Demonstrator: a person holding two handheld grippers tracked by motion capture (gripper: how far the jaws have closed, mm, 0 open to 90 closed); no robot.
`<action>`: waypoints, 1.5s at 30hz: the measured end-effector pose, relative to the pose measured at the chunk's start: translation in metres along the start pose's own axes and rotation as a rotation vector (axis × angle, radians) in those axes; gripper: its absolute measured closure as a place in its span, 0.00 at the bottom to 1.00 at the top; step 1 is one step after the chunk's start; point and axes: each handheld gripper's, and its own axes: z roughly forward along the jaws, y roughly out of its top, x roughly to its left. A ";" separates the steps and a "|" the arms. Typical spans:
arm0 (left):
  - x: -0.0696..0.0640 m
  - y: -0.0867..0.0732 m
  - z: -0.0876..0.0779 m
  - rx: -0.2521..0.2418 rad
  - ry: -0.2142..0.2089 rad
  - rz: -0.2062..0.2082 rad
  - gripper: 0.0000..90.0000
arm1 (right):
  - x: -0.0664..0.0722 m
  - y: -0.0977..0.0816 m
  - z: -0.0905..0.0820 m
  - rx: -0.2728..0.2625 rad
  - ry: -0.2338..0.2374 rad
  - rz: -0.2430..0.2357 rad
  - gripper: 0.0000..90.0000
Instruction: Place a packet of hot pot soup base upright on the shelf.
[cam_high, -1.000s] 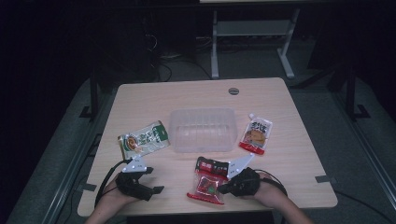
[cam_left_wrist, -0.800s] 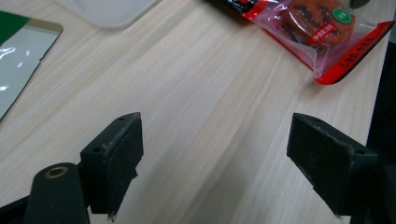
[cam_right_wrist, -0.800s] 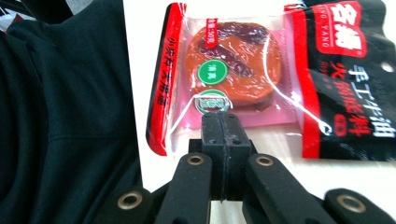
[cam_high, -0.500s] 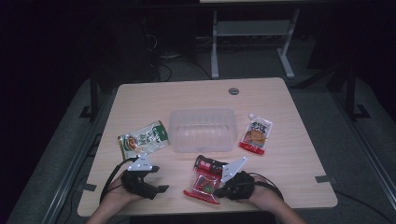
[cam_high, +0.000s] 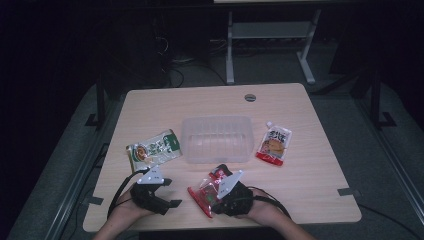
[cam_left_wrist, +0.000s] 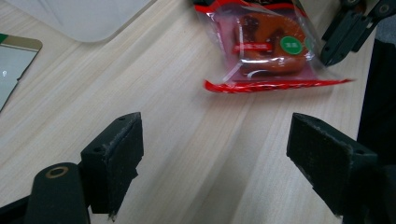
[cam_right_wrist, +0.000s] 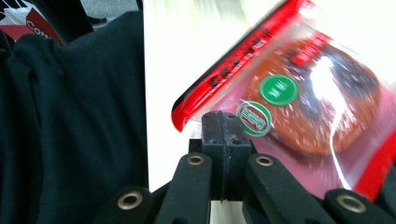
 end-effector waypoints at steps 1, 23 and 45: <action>0.000 0.000 0.000 0.000 0.000 0.000 0.21 | 0.000 0.000 0.000 0.000 0.000 0.000 1.00; -0.007 0.010 -0.004 -0.034 -0.047 0.015 0.58 | -0.004 -0.018 -0.044 -0.084 -0.111 0.141 0.53; -0.018 0.038 0.042 0.115 -0.069 0.090 1.00 | -0.019 -0.062 -0.074 -0.130 -0.237 0.317 0.31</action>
